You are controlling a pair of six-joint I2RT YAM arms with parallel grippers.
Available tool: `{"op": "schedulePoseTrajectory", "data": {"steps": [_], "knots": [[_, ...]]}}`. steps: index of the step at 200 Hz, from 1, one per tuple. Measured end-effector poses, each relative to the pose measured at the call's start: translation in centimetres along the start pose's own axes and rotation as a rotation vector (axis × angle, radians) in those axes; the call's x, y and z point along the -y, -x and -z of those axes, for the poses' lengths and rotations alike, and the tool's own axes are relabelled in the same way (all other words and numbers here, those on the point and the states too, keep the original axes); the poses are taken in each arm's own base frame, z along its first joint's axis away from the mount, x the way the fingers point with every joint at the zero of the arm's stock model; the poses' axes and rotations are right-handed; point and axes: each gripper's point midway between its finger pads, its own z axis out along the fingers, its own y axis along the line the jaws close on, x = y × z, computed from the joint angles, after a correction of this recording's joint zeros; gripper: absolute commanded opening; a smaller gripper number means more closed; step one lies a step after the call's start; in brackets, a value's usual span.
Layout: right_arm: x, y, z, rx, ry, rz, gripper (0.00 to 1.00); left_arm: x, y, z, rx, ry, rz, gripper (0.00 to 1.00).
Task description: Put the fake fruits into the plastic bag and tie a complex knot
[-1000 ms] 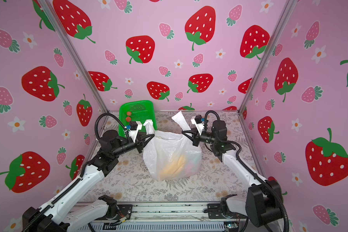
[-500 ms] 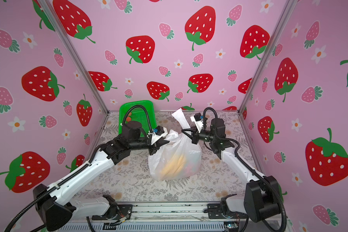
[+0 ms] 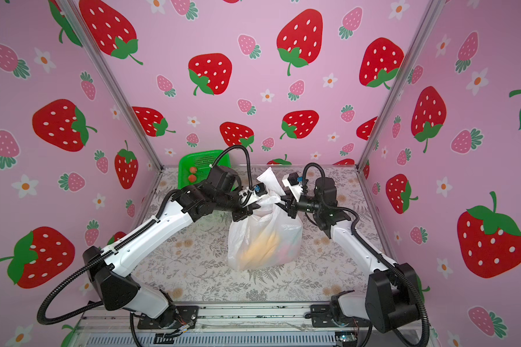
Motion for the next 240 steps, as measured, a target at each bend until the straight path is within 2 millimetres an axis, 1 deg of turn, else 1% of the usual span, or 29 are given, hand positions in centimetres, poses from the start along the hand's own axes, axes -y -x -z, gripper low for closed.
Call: {"op": "schedulePoseTrajectory", "data": {"steps": [37, 65, 98, 120, 161, 187, 208, 228, 240], "knots": [[-0.6, -0.2, 0.1, 0.004, 0.011, 0.044, 0.29, -0.4, 0.0, -0.6, -0.030, -0.009, 0.004, 0.00], [-1.1, -0.4, 0.3, 0.010, 0.012, 0.057, 0.35, -0.3, -0.1, -0.5, -0.036, -0.014, 0.006, 0.00], [-1.5, -0.4, 0.6, 0.023, 0.014, 0.077, 0.42, -0.7, 0.9, -0.2, -0.019, -0.006, 0.000, 0.00], [-1.8, 0.0, 0.7, 0.039, 0.015, 0.092, 0.44, -0.8, 1.3, -0.9, -0.018, -0.012, -0.006, 0.00], [-2.3, 0.7, 0.4, 0.065, 0.031, 0.105, 0.43, -0.4, 1.1, -2.4, -0.048, -0.035, -0.019, 0.00], [-2.6, 0.9, 0.2, 0.080, 0.037, 0.110, 0.37, -0.3, 1.2, -2.6, -0.050, -0.039, -0.022, 0.00], [-2.5, 0.8, 0.2, 0.084, 0.033, 0.105, 0.36, -0.4, 1.4, -2.6, -0.047, -0.037, -0.026, 0.00], [-2.5, 1.0, 0.2, 0.091, 0.032, 0.106, 0.30, -0.4, 1.4, -2.5, -0.047, -0.037, -0.030, 0.00], [-2.5, 1.1, 0.2, 0.093, 0.030, 0.103, 0.29, -0.4, 1.5, -2.5, -0.046, -0.036, -0.034, 0.00]]}}
